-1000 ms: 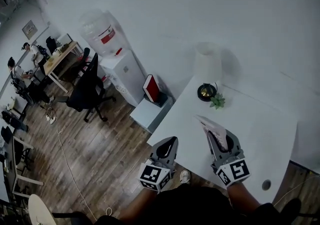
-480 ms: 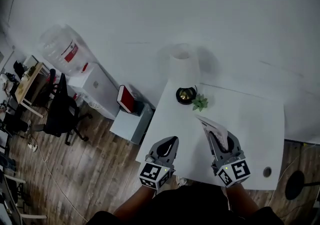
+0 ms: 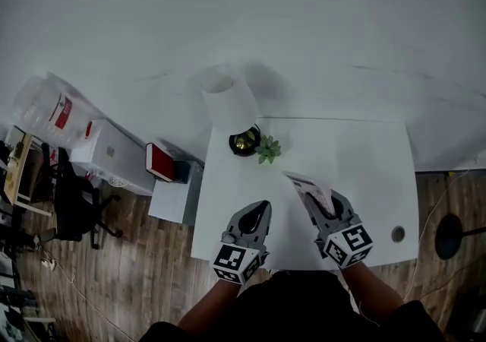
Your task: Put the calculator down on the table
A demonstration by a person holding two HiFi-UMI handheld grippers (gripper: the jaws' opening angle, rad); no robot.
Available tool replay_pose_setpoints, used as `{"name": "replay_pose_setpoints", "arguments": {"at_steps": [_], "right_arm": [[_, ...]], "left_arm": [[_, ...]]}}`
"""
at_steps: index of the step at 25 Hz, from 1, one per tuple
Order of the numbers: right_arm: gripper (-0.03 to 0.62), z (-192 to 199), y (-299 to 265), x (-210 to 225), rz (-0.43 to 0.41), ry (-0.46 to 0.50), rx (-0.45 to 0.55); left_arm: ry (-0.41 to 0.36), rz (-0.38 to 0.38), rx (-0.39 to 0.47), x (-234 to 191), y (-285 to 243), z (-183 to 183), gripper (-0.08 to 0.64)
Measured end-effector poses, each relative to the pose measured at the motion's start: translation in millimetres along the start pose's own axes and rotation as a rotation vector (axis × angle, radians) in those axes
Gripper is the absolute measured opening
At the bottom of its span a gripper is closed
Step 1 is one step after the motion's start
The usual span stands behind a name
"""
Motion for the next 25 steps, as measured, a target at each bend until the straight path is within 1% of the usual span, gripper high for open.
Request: {"name": "replay_pose_setpoints", "arguments": {"at_steps": [4,5,8,9,12,16,18,22,25], "right_arm": [[0.123,14,3,28,0.05,-0.083,-0.033],[0.121,17,3,33,0.059,-0.097,-0.039],[0.121,31,0,50,0.102,-0.126,-0.07],[0.121,37,-1,56,0.116,-0.139,-0.086],[0.121,57,-6,72,0.146,-0.178,-0.134],[0.121,86,-11,96,0.182,-0.265,-0.178],[0.121,102,-12,106,0.204,-0.312,-0.203],[0.121,125,-22,122,0.235,-0.387,-0.24],[0.121,140,-22,128,0.253,-0.426,-0.269]], "left_arm": [[0.015,0.023,-0.011,10,-21,11,0.021],[0.006,0.025,-0.015,12,-26,13,0.021],[-0.06,0.022,-0.031,17,-38,23,0.021],[-0.054,0.017,-0.044,18,-41,28,0.021],[-0.004,0.005,-0.076,22,-46,38,0.021],[0.021,0.01,-0.09,34,-54,49,0.021],[0.029,0.016,-0.098,40,-56,54,0.021],[0.024,0.0,-0.113,37,-58,56,0.021],[0.04,-0.001,-0.122,40,-52,63,0.021]]}}
Point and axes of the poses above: the fingertips, and each gripper's own axes: y backward along the fingers, x to its right, z out of its underside, the point moved 4 cm from there along y, backward along the fingers, and after that the axes turned 10 degrees about -y, right-handed, at the moved point
